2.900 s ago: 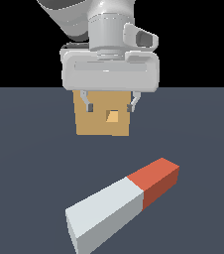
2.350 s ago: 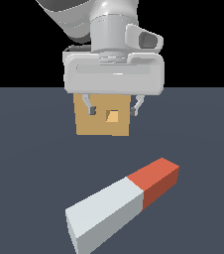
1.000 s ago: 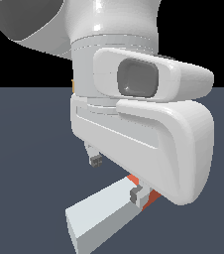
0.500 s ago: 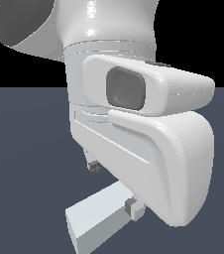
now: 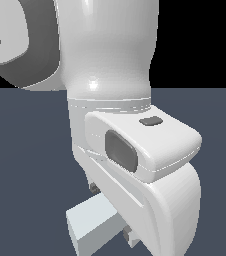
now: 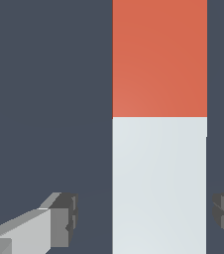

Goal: Insert the peg into the horizontal hole in a box.

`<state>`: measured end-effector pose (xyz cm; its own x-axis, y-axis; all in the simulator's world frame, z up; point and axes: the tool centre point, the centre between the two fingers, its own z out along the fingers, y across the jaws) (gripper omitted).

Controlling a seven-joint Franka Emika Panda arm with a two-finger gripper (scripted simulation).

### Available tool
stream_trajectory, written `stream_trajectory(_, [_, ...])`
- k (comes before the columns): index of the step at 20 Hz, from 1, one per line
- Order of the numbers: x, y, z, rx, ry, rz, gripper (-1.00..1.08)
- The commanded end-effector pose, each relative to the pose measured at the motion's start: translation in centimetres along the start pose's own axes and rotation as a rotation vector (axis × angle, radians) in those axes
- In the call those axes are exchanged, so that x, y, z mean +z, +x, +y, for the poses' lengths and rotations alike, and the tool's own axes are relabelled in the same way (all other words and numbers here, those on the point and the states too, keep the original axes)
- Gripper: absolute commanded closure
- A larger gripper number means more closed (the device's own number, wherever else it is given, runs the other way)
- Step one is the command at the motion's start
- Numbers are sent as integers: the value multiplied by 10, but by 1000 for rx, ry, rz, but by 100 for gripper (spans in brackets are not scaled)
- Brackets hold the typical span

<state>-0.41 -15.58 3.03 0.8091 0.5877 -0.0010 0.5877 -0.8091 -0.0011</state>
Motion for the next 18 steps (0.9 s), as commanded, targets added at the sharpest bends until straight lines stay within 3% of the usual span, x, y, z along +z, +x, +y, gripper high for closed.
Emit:
stream_trajectory(1, [8, 0, 0, 1, -1, 1, -92])
stream_trajectory(4, [10, 1, 1, 1, -1, 1, -92])
stream_trajectory(5, [10, 1, 1, 1, -1, 1, 108])
stream_trajectory(18, [9, 3, 0, -12, -1, 1, 108])
